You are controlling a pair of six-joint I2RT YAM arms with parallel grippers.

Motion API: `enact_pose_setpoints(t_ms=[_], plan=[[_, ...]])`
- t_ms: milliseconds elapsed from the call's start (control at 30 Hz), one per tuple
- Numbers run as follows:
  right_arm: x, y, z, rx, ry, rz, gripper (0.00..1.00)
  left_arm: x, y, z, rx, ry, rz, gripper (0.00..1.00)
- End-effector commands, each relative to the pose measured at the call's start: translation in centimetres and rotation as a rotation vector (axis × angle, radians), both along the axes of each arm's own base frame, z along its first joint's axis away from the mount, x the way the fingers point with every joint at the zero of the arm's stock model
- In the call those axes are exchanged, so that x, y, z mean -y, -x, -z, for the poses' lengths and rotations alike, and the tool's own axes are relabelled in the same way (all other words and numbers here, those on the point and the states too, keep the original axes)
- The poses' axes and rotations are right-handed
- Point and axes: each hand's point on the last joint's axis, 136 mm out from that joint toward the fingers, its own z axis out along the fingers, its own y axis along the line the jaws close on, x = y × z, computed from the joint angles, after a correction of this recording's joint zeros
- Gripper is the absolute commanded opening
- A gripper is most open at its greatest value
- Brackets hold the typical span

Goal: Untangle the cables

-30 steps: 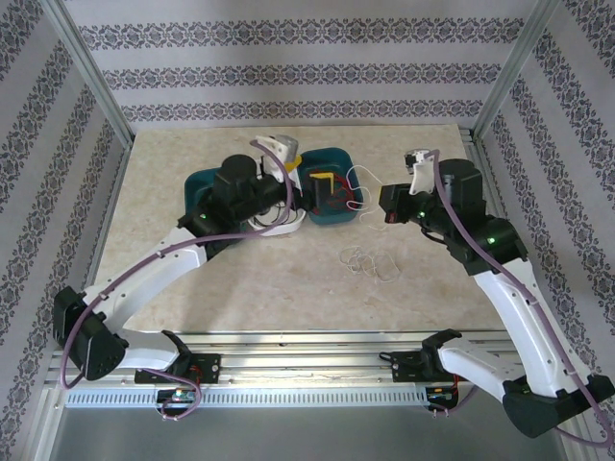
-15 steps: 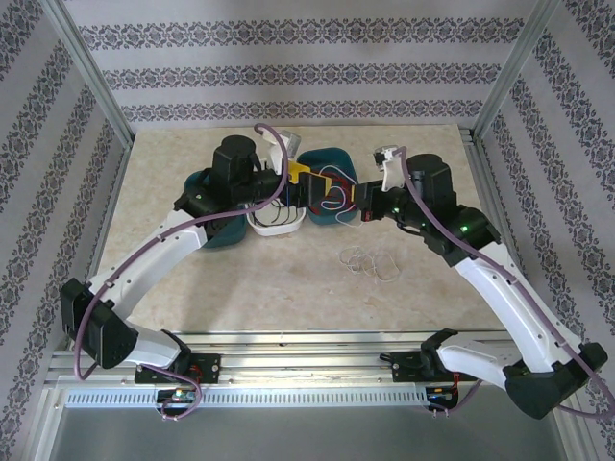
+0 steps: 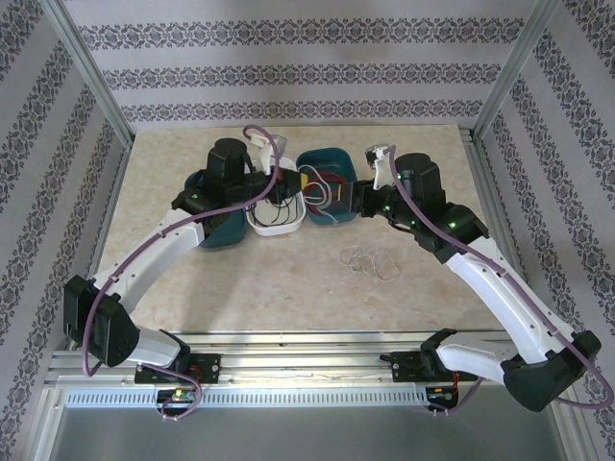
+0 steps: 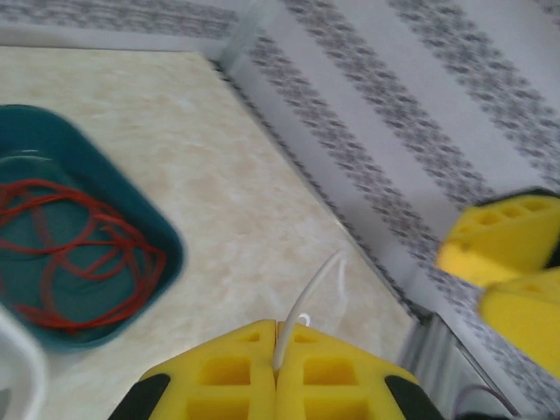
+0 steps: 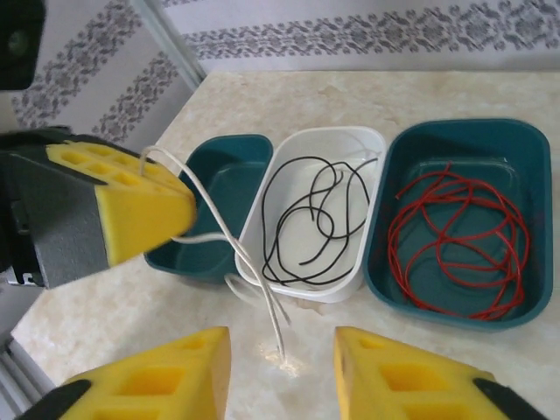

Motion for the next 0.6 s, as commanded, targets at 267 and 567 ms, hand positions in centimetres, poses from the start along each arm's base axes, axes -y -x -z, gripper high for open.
enact_pose_setpoints(t_ms=[267,567], plan=[[7.4,-0.3,10.0,-0.245,0.107,0.273,0.55,-14.9,-4.2,2.6,-0.014,-0.174,-0.469,0.0],[11.7,1.2,17.3,-0.446,0.232,0.417,0.53,-22.9,-5.8,8.4,-0.125,-0.36,-0.703,0.0]])
